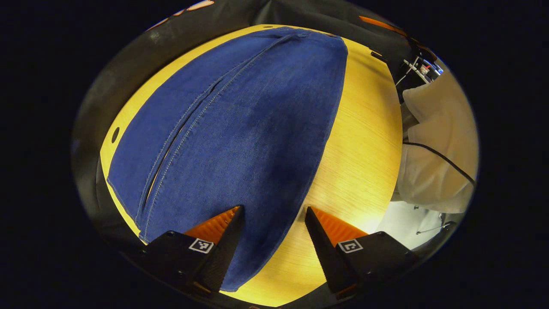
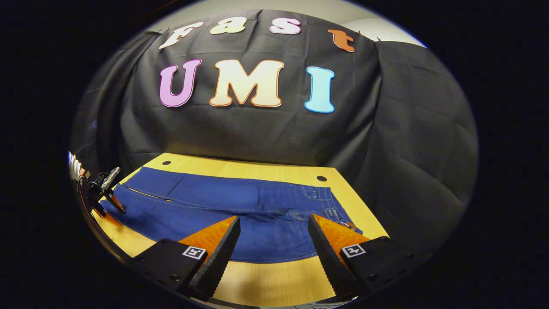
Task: Grasp the waist and the cuffs of the jeans and fold them to make the two legs overlap; first hold the waist and fold one-third of the jeans toward the cuffs, then hold the cuffs and fold the remaining one-third in the same direction to finish folding.
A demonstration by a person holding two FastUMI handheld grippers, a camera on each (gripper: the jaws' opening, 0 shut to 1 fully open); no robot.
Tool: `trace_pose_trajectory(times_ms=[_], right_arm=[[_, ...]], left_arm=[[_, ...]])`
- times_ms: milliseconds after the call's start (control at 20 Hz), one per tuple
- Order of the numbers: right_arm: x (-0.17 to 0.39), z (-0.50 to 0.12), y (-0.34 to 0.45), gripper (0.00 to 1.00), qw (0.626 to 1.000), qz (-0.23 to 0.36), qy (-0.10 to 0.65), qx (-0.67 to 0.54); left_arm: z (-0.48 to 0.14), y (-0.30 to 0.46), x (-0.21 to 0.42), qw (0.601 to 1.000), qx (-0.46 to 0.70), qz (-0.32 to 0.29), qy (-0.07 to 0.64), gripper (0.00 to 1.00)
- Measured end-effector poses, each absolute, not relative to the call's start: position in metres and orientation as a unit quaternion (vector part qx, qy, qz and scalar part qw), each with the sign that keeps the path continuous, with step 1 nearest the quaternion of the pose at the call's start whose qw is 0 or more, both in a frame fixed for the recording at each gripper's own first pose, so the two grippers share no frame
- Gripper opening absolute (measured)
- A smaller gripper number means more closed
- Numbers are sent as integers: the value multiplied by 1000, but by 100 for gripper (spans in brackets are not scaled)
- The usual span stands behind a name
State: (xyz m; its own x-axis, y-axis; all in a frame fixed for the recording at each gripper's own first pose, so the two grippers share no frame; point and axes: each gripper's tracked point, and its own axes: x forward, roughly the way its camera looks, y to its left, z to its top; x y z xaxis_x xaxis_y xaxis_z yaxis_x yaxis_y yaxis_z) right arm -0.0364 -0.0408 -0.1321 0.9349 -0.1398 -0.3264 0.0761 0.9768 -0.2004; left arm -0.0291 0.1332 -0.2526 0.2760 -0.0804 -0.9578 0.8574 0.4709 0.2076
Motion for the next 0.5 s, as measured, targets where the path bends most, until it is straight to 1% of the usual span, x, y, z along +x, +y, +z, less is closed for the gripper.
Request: trace_pose_trajectory(times_ms=[150, 200, 250, 350, 400, 450, 500], right_arm=[[-28, -147, -43, 99, 977, -37, 192, -88], [-25, -153, -44, 100, 976, -28, 198, -87], [-22, -160, -45, 98, 974, -19, 206, -89], [-19, -172, -47, 99, 970, 4, 223, -98], [-18, -178, -48, 98, 967, 19, 234, -103], [-17, -186, -48, 100, 962, 36, 247, -110], [-17, -194, -51, 99, 956, 53, 261, -119]], left_arm=[[-252, 137, -28, 687, 401, -332, 507, 84], [-251, 136, -25, 691, 398, -325, 509, 81], [-249, 134, -21, 698, 394, -317, 507, 76], [-252, 125, -14, 709, 402, -315, 485, 35], [-255, 125, -14, 712, 413, -313, 474, 15], [-255, 125, -14, 712, 421, -308, 470, 8], [-254, 122, -14, 714, 420, -298, 474, 1]])
